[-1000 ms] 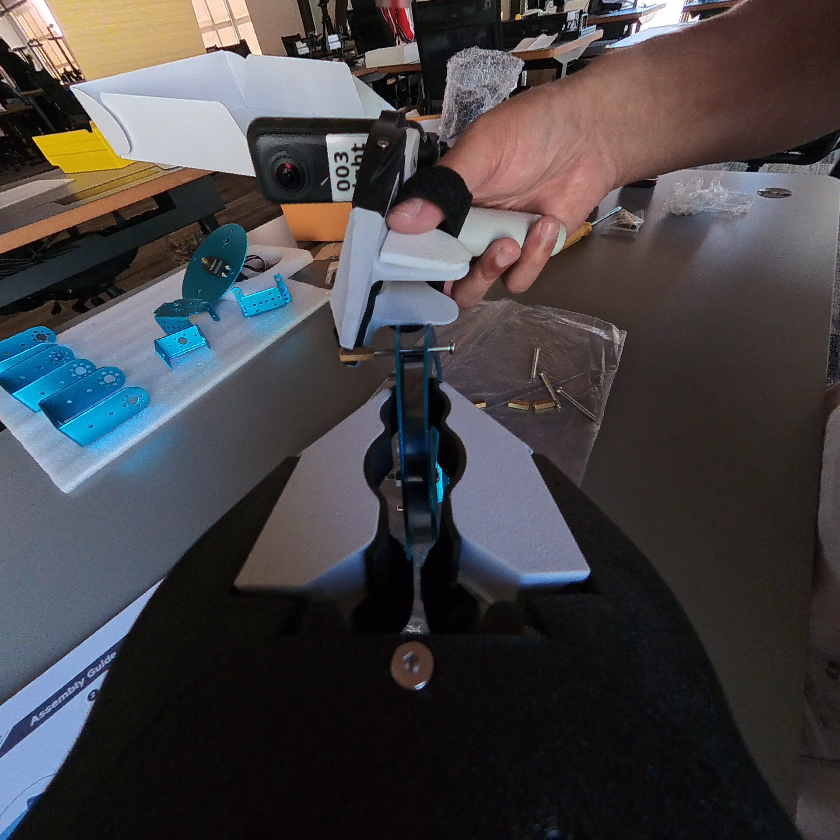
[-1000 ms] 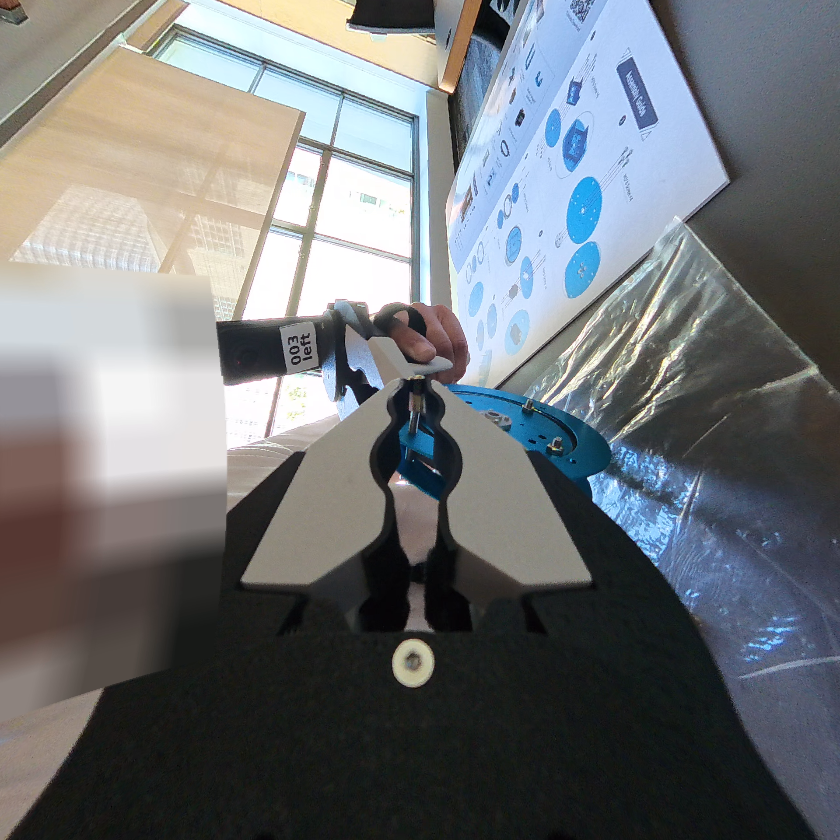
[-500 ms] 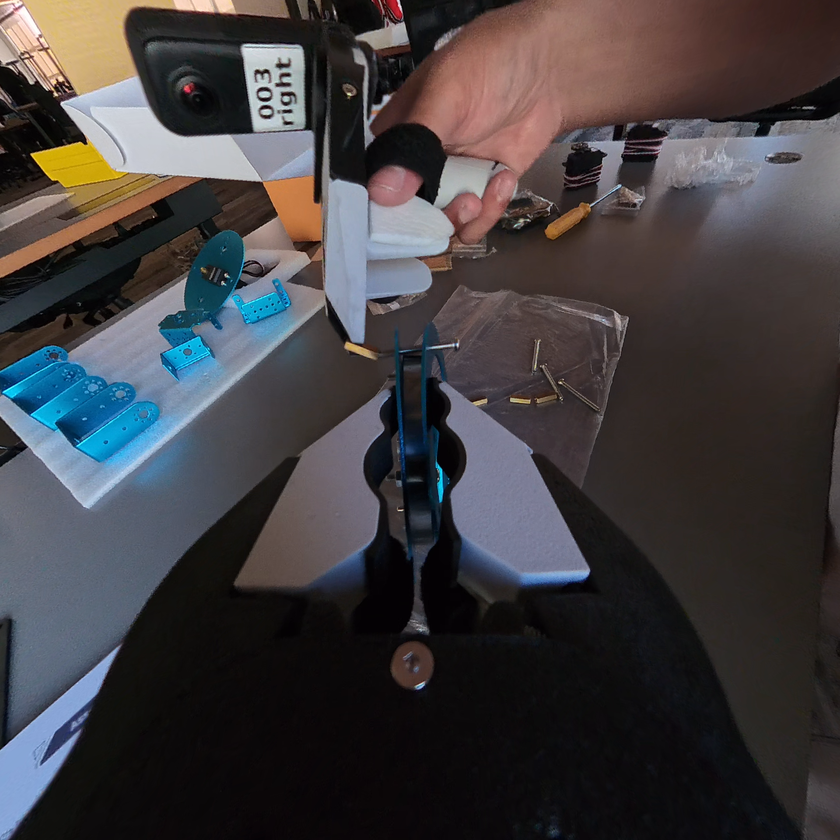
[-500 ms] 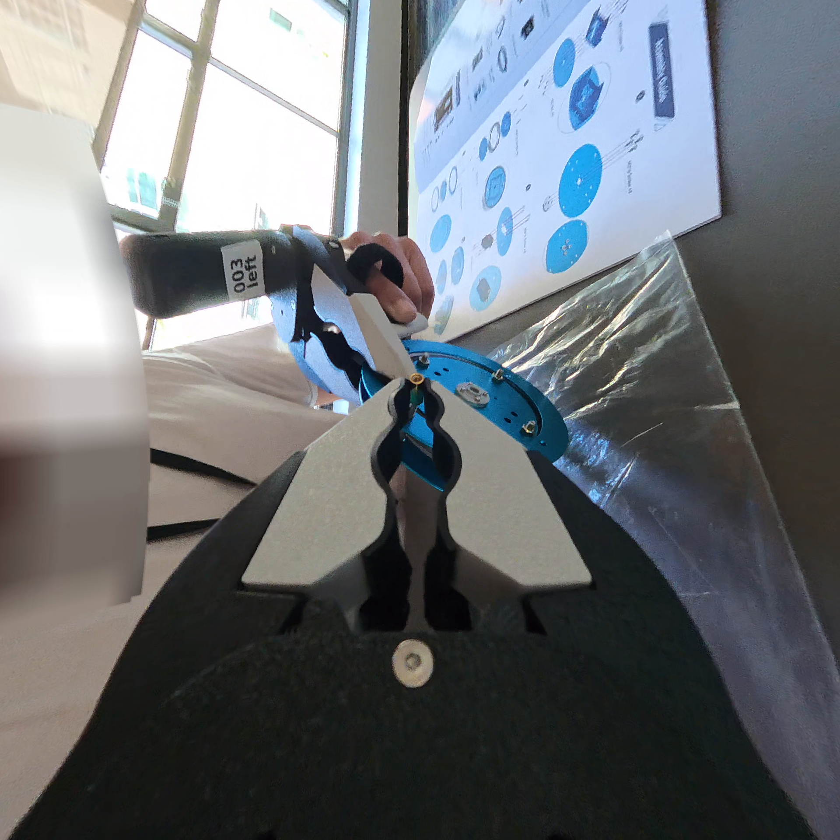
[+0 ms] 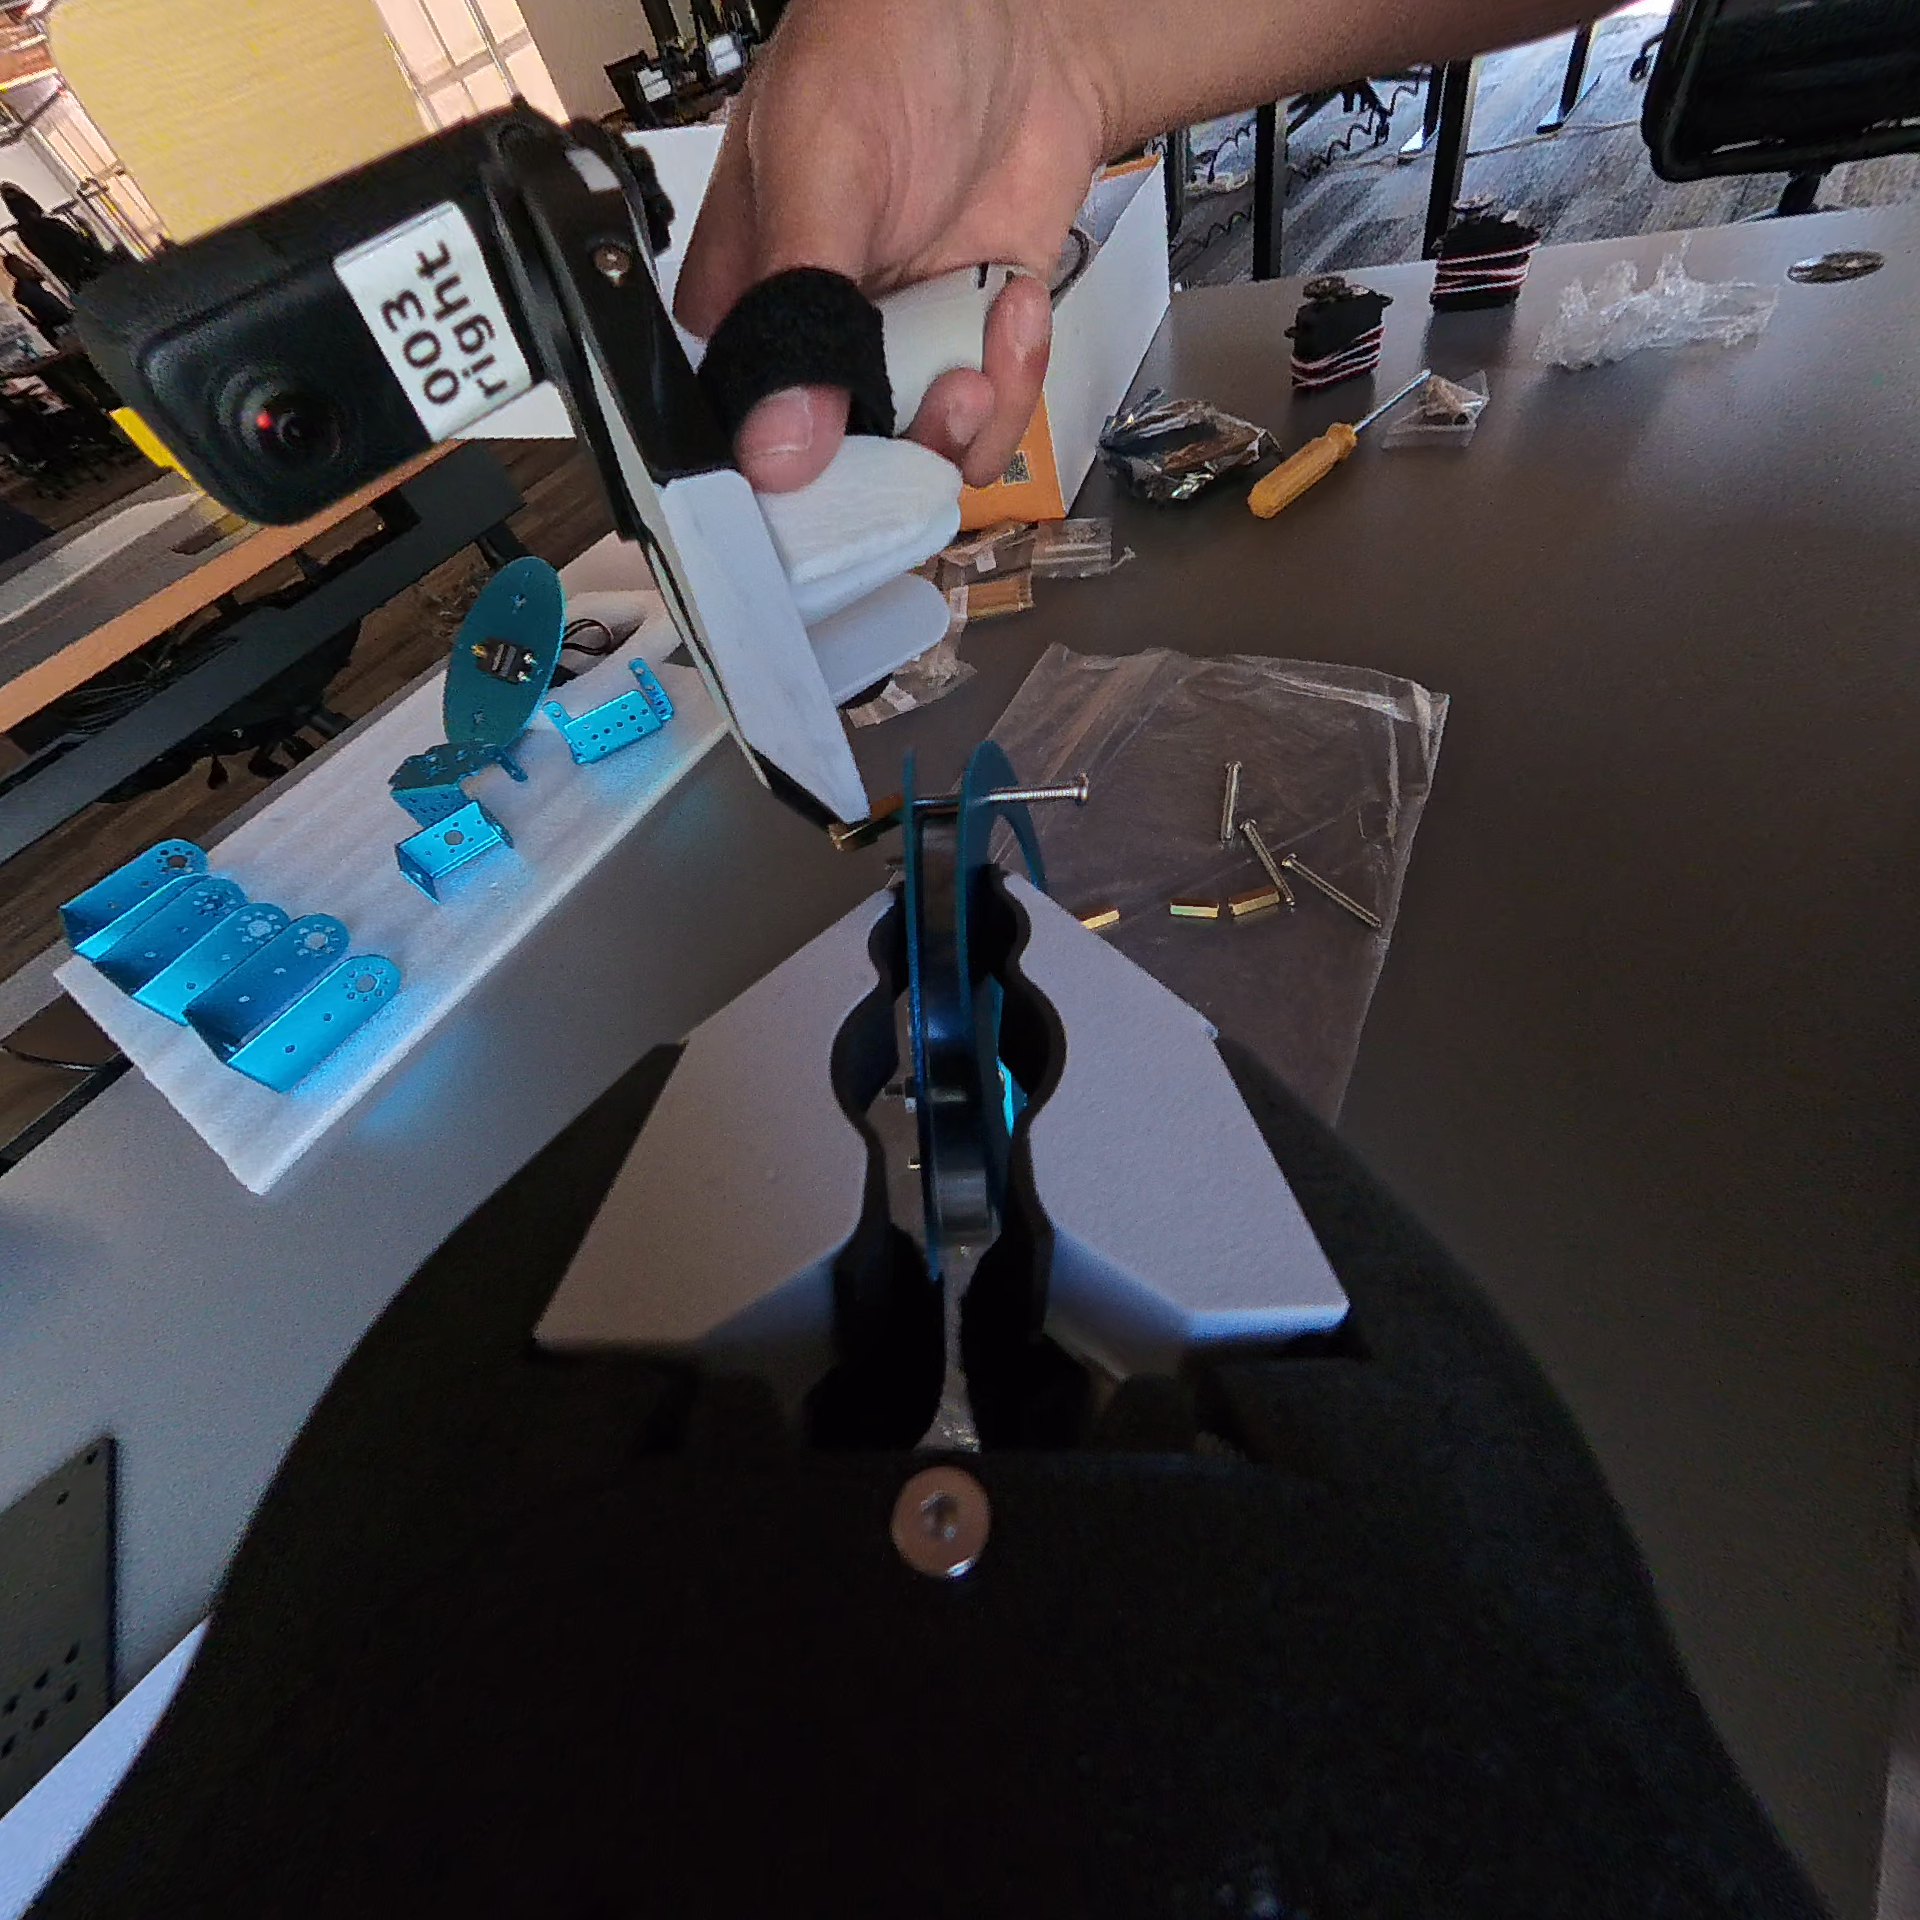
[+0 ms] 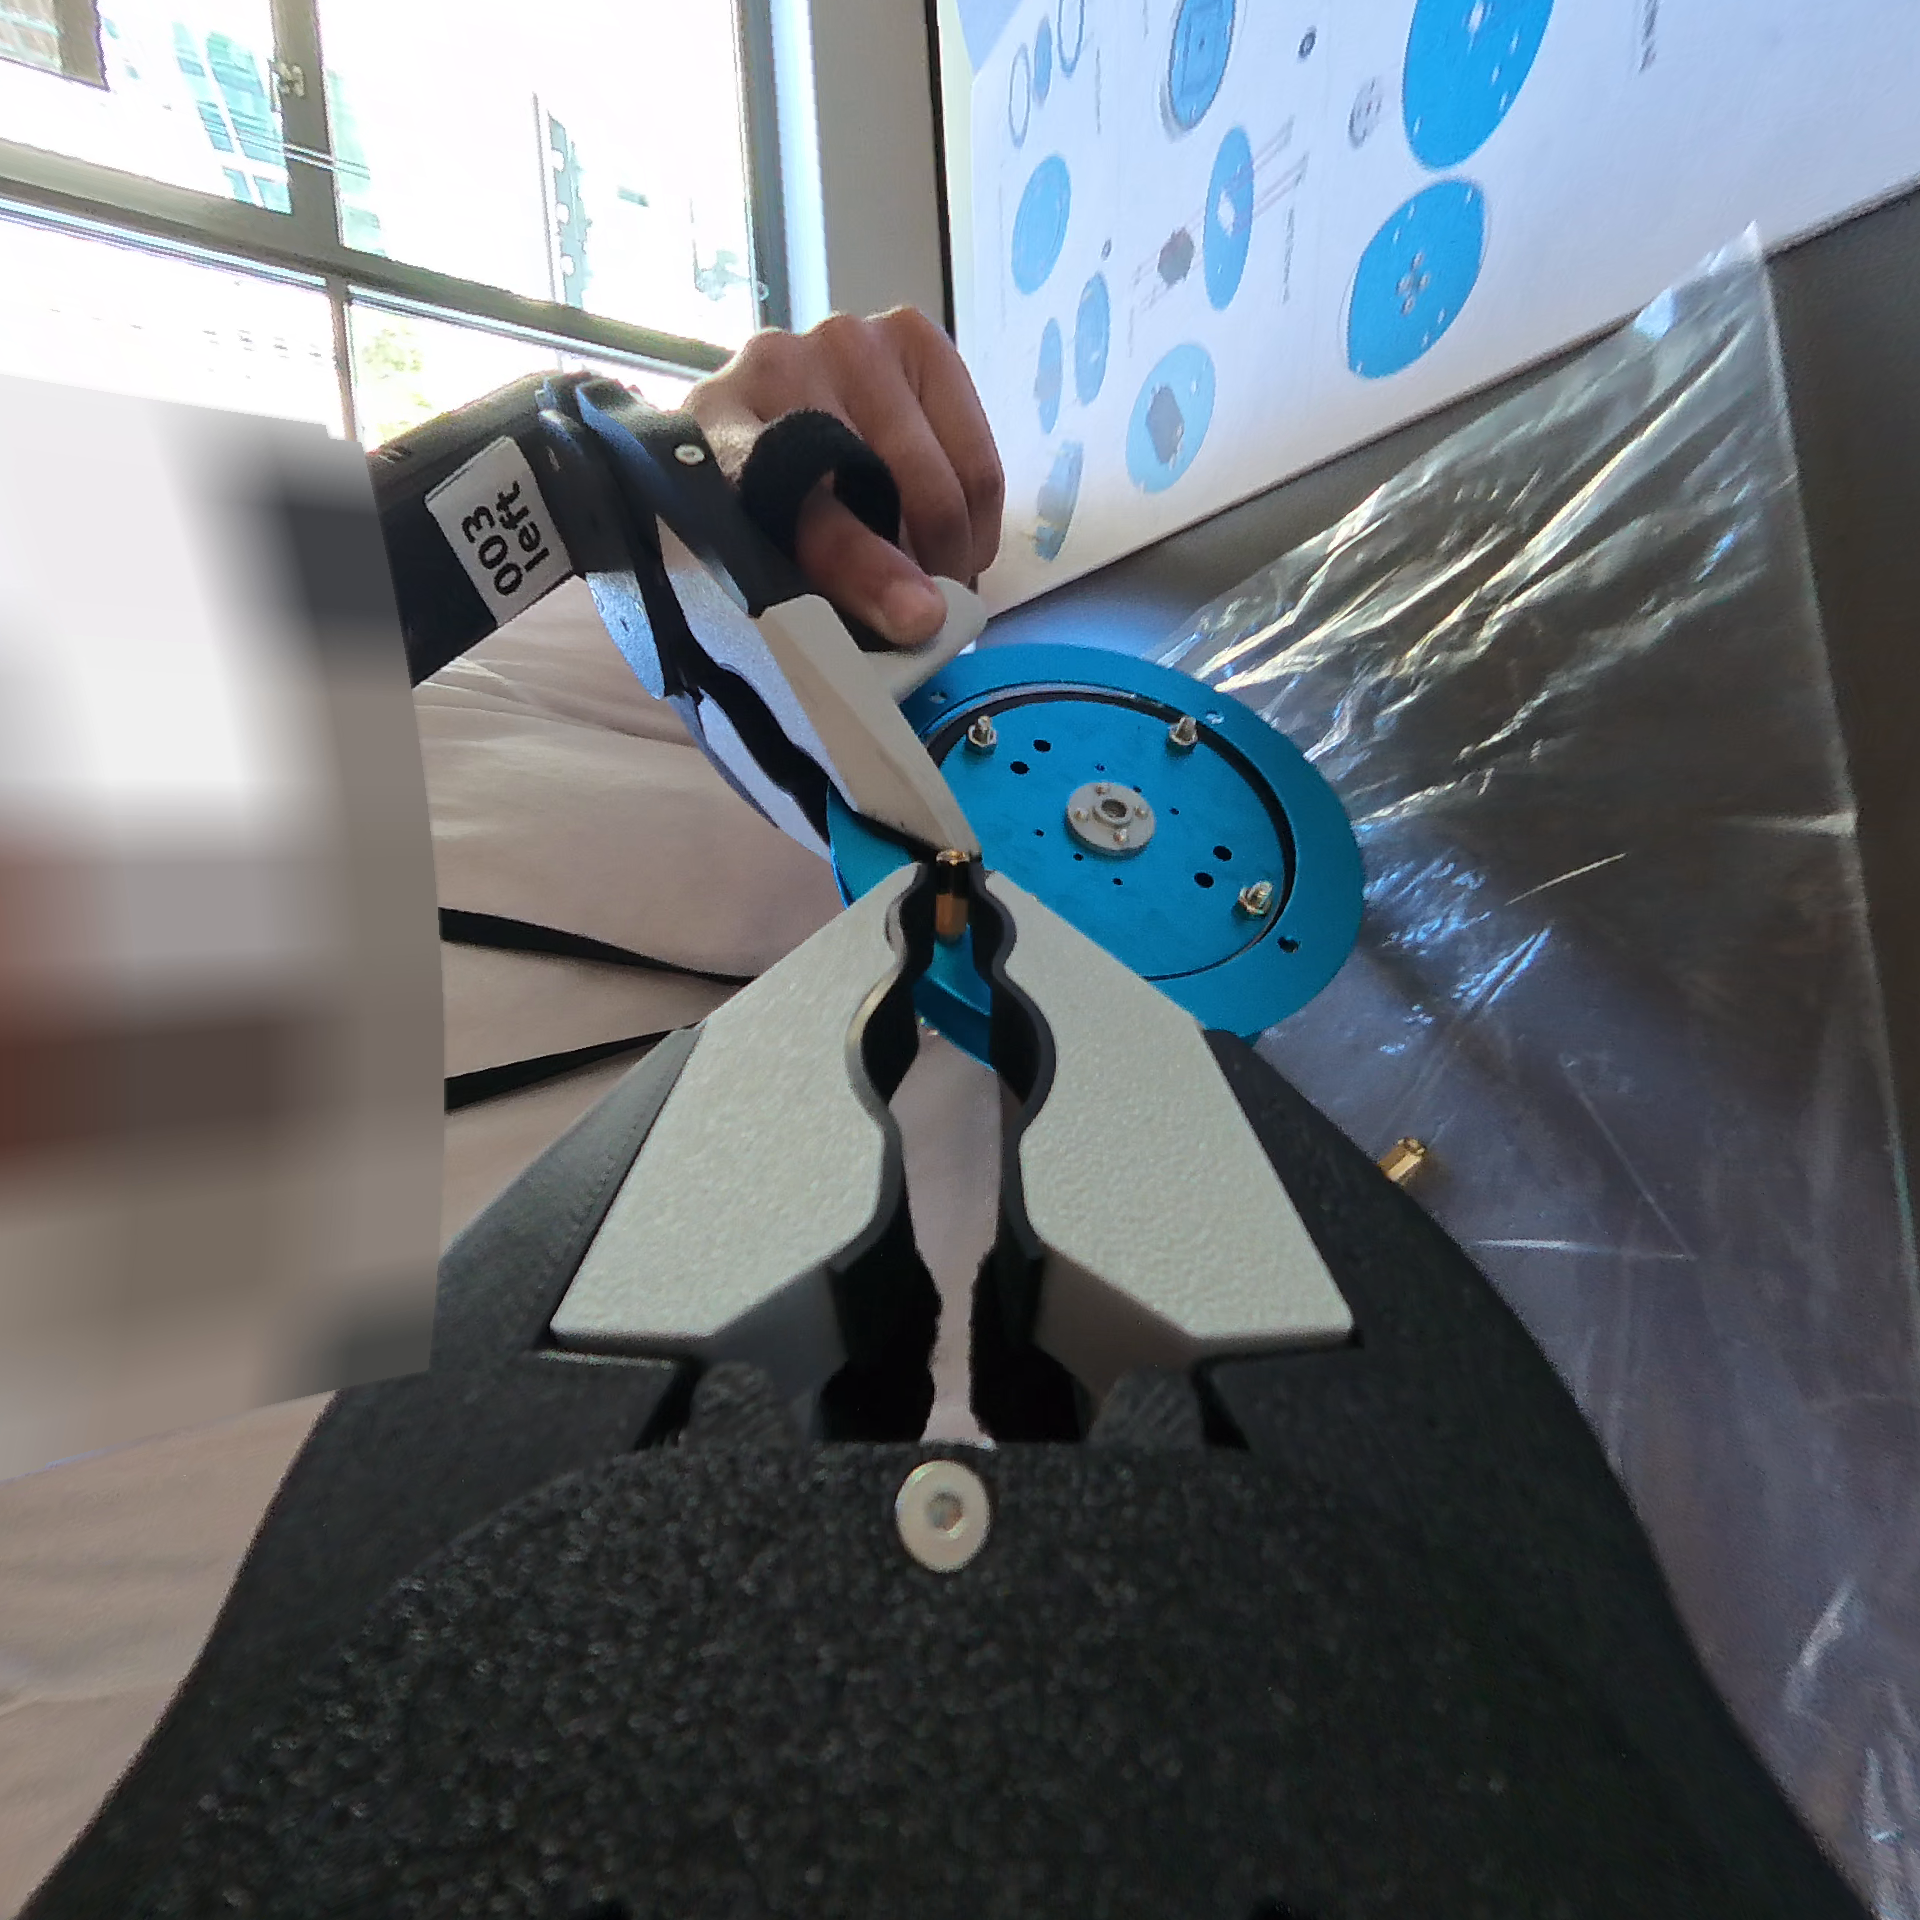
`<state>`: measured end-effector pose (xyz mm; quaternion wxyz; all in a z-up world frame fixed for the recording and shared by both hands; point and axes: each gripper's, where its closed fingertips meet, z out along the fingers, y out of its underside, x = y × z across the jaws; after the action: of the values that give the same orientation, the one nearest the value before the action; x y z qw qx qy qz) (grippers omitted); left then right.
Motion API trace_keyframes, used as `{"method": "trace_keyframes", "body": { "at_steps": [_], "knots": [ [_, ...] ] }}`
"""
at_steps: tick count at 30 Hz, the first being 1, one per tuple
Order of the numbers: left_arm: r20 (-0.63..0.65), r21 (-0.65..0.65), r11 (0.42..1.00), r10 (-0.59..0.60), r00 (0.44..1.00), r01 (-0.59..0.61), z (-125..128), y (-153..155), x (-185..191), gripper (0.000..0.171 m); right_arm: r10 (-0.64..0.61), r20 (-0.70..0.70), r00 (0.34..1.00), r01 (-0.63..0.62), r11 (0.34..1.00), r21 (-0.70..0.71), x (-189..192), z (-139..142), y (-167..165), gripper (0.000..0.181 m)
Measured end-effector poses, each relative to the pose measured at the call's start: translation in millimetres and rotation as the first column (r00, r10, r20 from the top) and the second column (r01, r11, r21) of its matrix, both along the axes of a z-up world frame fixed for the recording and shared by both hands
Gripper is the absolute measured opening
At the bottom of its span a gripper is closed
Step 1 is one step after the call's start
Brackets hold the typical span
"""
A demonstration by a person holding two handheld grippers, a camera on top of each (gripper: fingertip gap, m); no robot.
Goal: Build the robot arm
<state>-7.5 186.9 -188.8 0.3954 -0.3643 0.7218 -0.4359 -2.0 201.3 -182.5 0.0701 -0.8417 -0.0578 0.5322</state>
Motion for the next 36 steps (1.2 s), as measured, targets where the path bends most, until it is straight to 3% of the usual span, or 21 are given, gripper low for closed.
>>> {"method": "trace_keyframes", "body": {
  "at_steps": [28,31,33,36],
  "knots": [
    [0.008,0.004,1.0,0.014,1.0,-0.014,2,5,0,0.012,-0.069,-0.117,0.991,0.072,0.997,0.022,10,10,-6,0.009],
    [0.007,-0.008,1.0,0.018,1.0,-0.018,1,7,0,0.012,-0.125,-0.121,0.985,0.141,0.981,0.132,23,18,-1,0.008],
    [0.005,-0.022,1.0,0.016,1.0,-0.016,1,8,-1,0.012,-0.157,-0.085,0.984,0.175,0.937,0.303,33,24,2,0.011],
    [0.003,-0.082,0.997,0.006,1.0,-0.006,2,10,-1,0.012,-0.106,0.094,0.99,0.023,0.776,0.63,27,22,-14,0.028]
  ]
}}
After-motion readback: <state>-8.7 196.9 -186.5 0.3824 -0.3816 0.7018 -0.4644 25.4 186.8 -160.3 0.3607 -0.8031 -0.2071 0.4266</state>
